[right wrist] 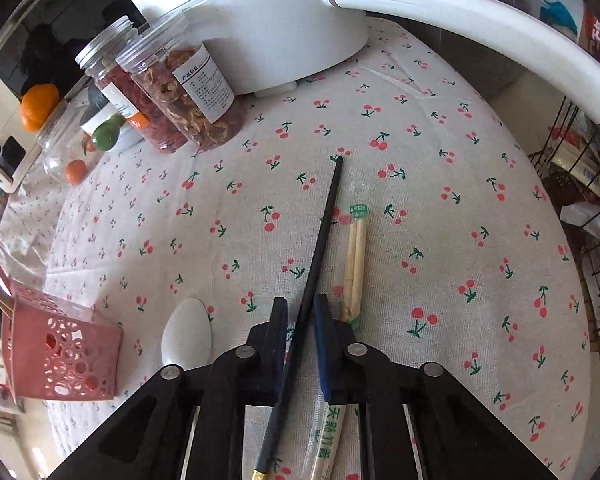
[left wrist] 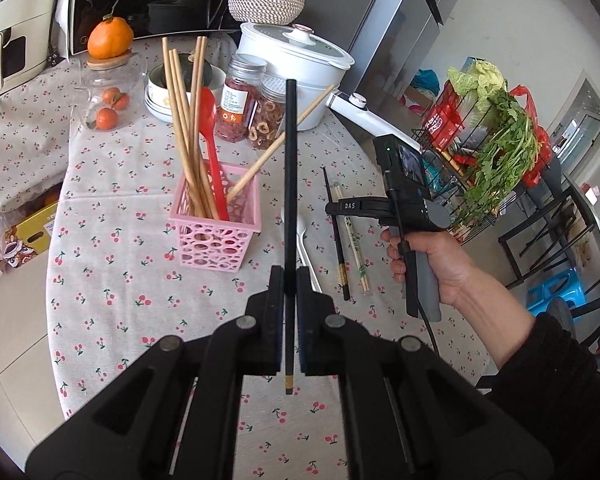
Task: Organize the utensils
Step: 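Carry the black chopsticks upright over the pink basket with both tools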
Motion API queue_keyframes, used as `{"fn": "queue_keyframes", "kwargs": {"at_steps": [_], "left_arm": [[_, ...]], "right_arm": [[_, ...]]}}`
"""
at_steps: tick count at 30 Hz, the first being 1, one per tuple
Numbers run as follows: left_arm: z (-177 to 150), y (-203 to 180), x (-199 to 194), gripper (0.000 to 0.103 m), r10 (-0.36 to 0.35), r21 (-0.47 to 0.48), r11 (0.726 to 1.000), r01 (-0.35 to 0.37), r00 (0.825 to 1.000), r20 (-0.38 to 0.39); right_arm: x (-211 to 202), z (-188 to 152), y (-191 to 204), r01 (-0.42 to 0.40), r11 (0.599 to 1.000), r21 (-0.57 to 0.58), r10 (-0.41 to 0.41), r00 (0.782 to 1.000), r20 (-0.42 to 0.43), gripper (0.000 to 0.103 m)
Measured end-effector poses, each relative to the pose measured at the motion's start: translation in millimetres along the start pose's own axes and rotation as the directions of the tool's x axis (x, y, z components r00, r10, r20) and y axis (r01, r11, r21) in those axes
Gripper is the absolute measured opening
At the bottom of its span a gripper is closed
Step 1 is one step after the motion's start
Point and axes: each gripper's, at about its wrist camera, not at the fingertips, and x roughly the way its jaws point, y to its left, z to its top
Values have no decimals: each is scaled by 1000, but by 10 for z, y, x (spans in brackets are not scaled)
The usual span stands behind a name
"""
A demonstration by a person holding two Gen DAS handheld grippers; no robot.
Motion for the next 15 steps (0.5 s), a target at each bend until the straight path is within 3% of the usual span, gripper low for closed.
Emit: {"fn": "queue_keyframes", "kwargs": {"at_steps": [3,7,15], "left_arm": [[5,25,-51,6,13,-4,1000,-12,1000,21],[32,68,-166,6,18,-13,1000,-18,998,60],[107,42,-408,6,33,-11,999,-32,987,155]], "right_arm": [[-64,-54,-71,-26,999,44,25,999,24,6],[-423,-117,-129,-89,995,51,82,989,122,6],[-1280,-394,-73,-152,988,-15,149,936,319,6]]}}
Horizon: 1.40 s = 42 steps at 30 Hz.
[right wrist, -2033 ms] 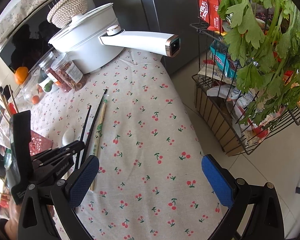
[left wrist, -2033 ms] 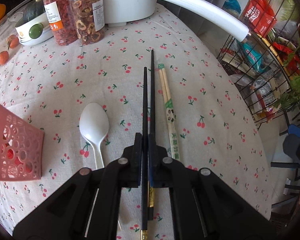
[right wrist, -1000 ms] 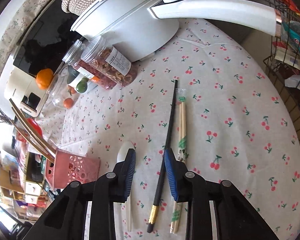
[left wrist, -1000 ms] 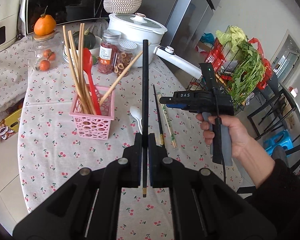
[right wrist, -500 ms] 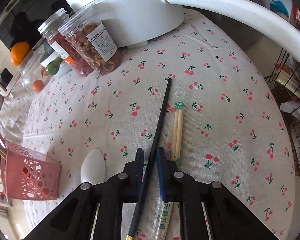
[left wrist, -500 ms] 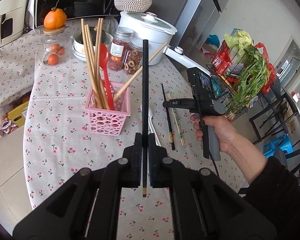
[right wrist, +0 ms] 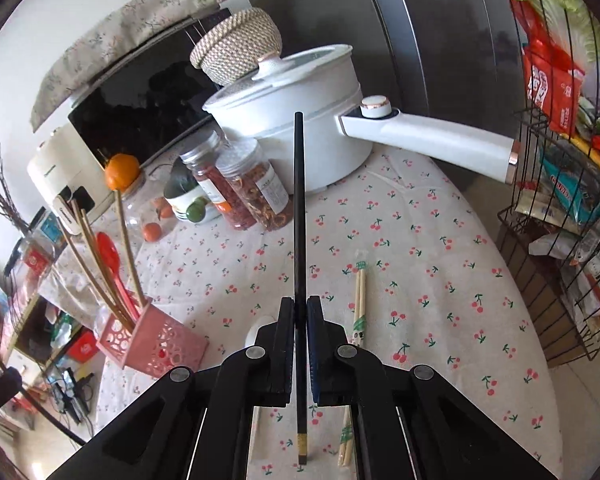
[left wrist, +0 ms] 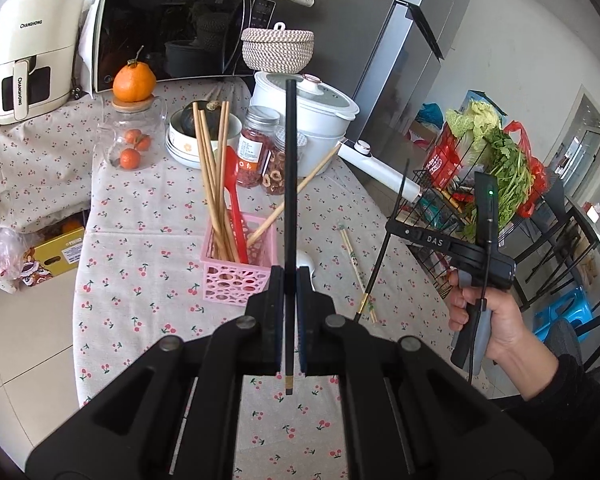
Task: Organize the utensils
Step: 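Carry the black chopsticks upright over the pink basket with both tools, then open both tools to drop the black chopsticks into the basket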
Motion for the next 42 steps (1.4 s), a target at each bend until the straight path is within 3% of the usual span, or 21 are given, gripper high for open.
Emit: {"fn": "queue_keyframes", "kwargs": {"at_steps": [8,14,19,23,32,42], "left_arm": [[160,55,-236,6,34,-36,999,-29,988,148],[317,128,-325,6,98,-62,995,-85,957,274],[427,158,-301,6,117,-84,992,-95,935,334],[462,156,-171,6,149,-79,988,-130,926,346],[484,191,113,6,169,-69,986,-155,925,341],[504,258,479,9,202,-58,979,-194,955,219]], "right_arm": [[-637,46,359,-35,994,-100,49,989,139,6],[-881,103,649,-85,982,-171,115,978,175,6],[-959,91,901,-124,965,-231,163,974,159,6],[-973,94,1028,-152,957,-246,195,967,164,6],[-976,167,1162,-200,952,-230,245,951,187,6],[-842,173,1282,-211,948,-237,257,949,181,6]]}}
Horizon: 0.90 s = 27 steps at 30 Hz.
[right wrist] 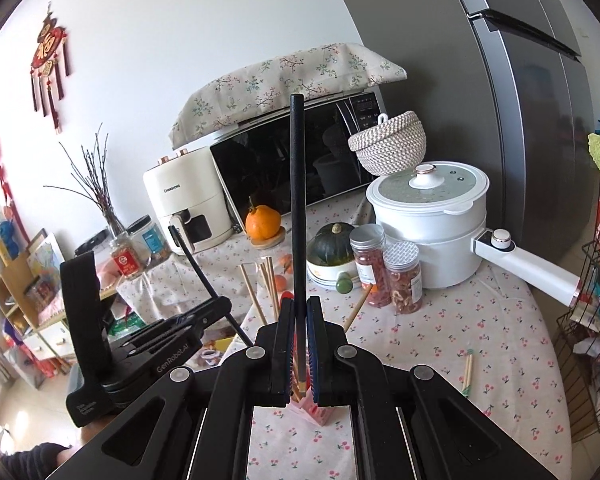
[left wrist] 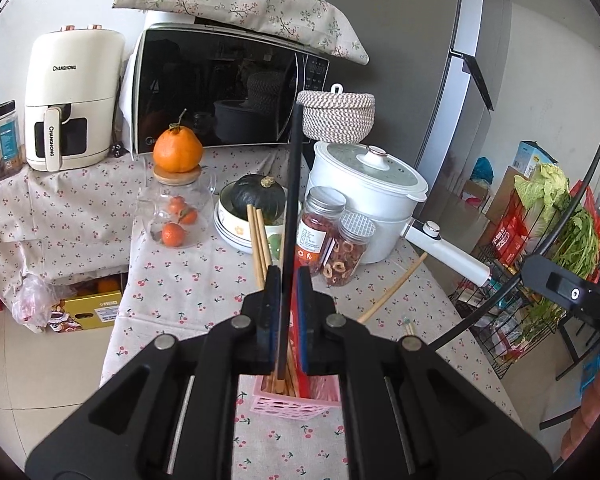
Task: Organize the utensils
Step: 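Open both tools to drop the black chopsticks into the basket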
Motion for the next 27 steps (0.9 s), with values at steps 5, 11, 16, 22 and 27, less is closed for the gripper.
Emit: {"fn": "queue_keyframes", "kwargs": {"at_steps": [5,11,16,22,27], "left_arm": [[4,25,-83,50,6,-29,1000,-6,1000,-3],[-72,126,-208,71,61,-30,998,-63,996,-59],[-179,255,-214,82,103,-37,993,-109,985,-142],[-261,322,-140,83,116,-30,992,-125,971,-211],[-278,330,-108,83,117,-31,991,-129,964,-240]], "right_arm": [[109,-3,44,8,1000,-8,-9,1000,-4,6],[290,-21,70,20,1000,-13,-21,999,-27,6],[487,-59,124,64,997,-50,-66,996,-53,6],[691,-138,167,97,991,-87,-106,989,-100,6],[673,-143,83,87,995,-40,-92,989,-119,11]]}}
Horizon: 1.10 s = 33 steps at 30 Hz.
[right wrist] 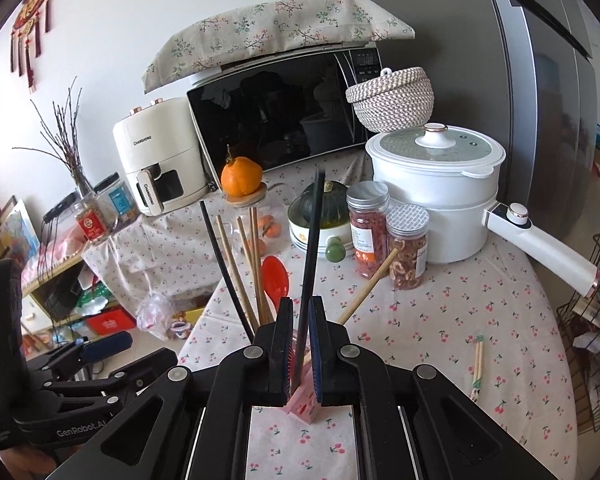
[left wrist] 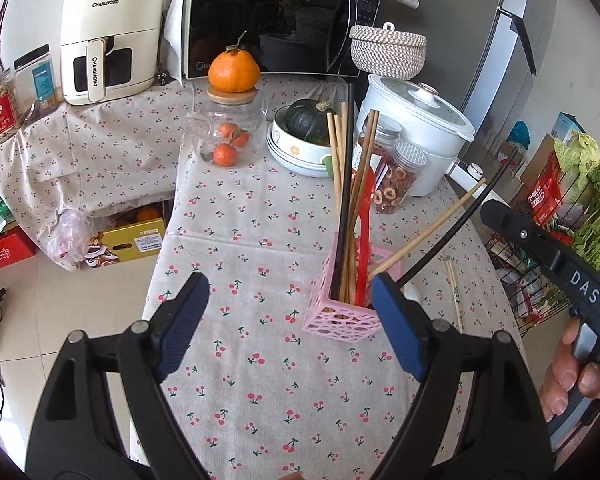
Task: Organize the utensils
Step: 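Open both tools to drop the black chopsticks into the basket, then move both open tools back toward the white spoon and wrapped chopsticks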
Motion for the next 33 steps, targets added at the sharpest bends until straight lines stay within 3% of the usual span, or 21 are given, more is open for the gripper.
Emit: {"fn": "queue_keyframes", "kwargs": {"at_steps": [9,20,24,33], "left_arm": [[-82,-160,-87,90,-16,50,999,16,1000,3],[-374,-412,-76,101,-48,124,991,57,996,-75],[-481,-558,-67,102,-53,172,983,68,994,-94],[-724,-772,26,102,-47,232,970,77,990,-136]], "right_arm": [[-532,24,-194,-5,999,32,3,998,64,46],[-900,-318,-531,104,994,-37,-104,995,2,83],[-925,-477,-645,126,990,-59,-128,991,-25,103],[-804,-796,-922,217,969,-121,-231,965,-120,103]]}}
